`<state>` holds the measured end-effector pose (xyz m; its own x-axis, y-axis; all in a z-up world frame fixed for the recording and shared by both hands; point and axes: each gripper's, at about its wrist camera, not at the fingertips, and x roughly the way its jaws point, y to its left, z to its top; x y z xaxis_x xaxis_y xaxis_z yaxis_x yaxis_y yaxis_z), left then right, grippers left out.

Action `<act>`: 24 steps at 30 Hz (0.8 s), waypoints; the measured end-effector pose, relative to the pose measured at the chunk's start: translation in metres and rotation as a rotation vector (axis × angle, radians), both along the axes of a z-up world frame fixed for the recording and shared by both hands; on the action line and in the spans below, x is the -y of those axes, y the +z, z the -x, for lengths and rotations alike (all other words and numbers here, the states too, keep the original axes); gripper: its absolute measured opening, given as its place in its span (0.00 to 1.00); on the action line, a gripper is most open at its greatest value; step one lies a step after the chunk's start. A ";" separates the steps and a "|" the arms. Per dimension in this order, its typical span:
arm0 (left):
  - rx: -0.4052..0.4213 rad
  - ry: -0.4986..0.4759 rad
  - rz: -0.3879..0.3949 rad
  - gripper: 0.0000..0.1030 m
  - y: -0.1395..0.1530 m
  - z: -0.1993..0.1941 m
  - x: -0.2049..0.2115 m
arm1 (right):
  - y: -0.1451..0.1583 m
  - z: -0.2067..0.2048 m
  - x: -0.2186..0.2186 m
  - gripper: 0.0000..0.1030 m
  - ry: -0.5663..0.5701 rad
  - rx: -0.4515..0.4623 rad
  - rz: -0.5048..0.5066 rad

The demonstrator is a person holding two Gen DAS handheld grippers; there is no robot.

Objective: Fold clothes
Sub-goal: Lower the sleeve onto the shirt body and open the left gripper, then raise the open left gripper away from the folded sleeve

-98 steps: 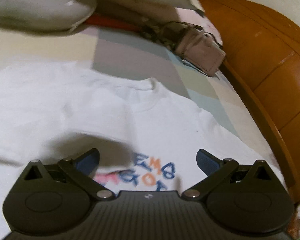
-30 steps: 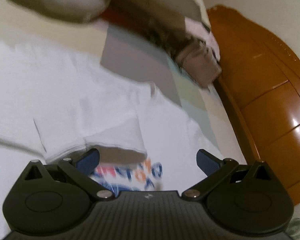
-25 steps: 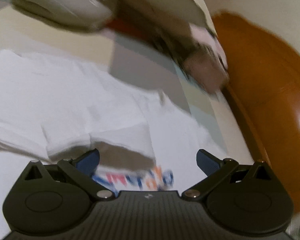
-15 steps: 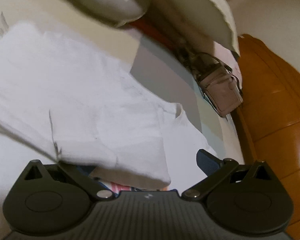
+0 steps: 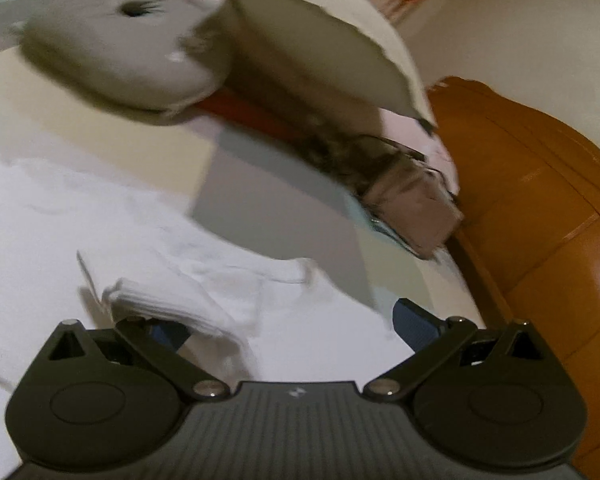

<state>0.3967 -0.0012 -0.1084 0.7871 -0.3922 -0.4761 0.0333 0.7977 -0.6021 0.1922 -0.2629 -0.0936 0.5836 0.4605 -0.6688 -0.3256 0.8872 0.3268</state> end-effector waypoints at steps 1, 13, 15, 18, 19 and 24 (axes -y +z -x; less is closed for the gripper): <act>0.012 -0.020 -0.003 0.99 0.003 -0.001 0.006 | 0.000 0.000 0.000 1.00 0.000 0.001 0.002; 0.058 -0.364 -0.137 0.99 0.014 0.008 0.086 | 0.000 0.000 0.004 1.00 -0.018 -0.005 0.001; 0.059 -0.380 -0.150 0.99 0.017 0.011 0.082 | 0.000 -0.001 0.004 1.00 -0.021 -0.006 0.000; 0.053 -0.387 -0.167 0.99 0.023 0.019 0.070 | 0.000 -0.002 0.002 1.00 -0.017 -0.004 0.001; 0.042 -0.381 -0.177 0.99 0.025 0.020 0.064 | 0.000 -0.002 0.002 1.00 -0.017 -0.002 0.002; -0.002 -0.340 -0.294 0.99 0.032 0.032 0.022 | -0.001 -0.007 0.000 1.00 -0.033 -0.002 -0.002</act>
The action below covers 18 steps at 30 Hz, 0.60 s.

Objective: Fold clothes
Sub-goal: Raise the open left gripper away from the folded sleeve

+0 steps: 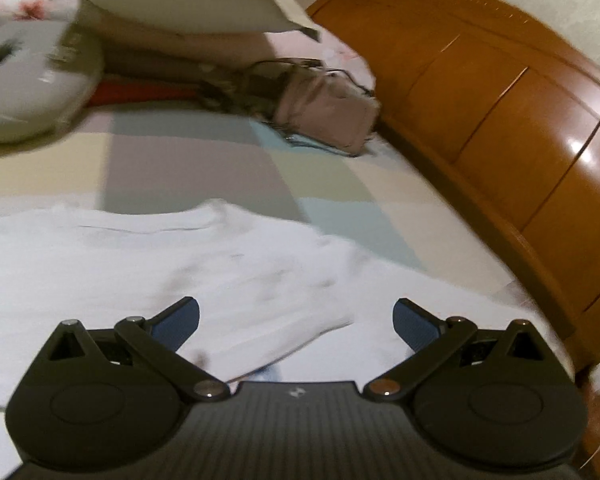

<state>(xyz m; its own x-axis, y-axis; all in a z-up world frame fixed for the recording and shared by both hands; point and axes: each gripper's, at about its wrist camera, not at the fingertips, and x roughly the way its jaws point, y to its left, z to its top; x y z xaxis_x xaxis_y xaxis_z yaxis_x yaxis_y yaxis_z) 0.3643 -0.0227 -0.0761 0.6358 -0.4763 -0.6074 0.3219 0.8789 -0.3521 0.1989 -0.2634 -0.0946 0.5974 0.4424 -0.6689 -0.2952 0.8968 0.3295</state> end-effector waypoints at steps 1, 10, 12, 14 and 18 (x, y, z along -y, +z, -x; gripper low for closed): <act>-0.004 0.014 -0.029 0.99 0.000 0.002 -0.009 | 0.000 -0.001 -0.001 1.00 -0.001 0.000 -0.001; -0.082 0.231 -0.106 0.99 -0.055 0.009 -0.091 | 0.001 -0.008 -0.019 1.00 0.004 0.016 0.018; -0.044 0.233 -0.096 0.99 -0.052 0.020 -0.094 | 0.000 -0.010 -0.025 1.00 0.007 0.026 0.035; -0.018 0.243 -0.127 0.99 -0.045 0.034 -0.093 | -0.004 -0.014 -0.030 1.00 -0.007 0.033 0.066; 0.118 0.205 -0.211 0.99 -0.034 0.066 -0.087 | -0.016 -0.020 -0.042 1.00 -0.028 0.045 0.146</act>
<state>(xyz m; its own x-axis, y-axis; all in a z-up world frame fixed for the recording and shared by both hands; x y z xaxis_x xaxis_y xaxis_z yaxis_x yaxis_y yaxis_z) 0.2980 0.0644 -0.1098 0.7776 -0.2019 -0.5955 0.1581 0.9794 -0.1257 0.2190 -0.2216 -0.1102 0.6386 0.3254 -0.6973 -0.2810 0.9422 0.1824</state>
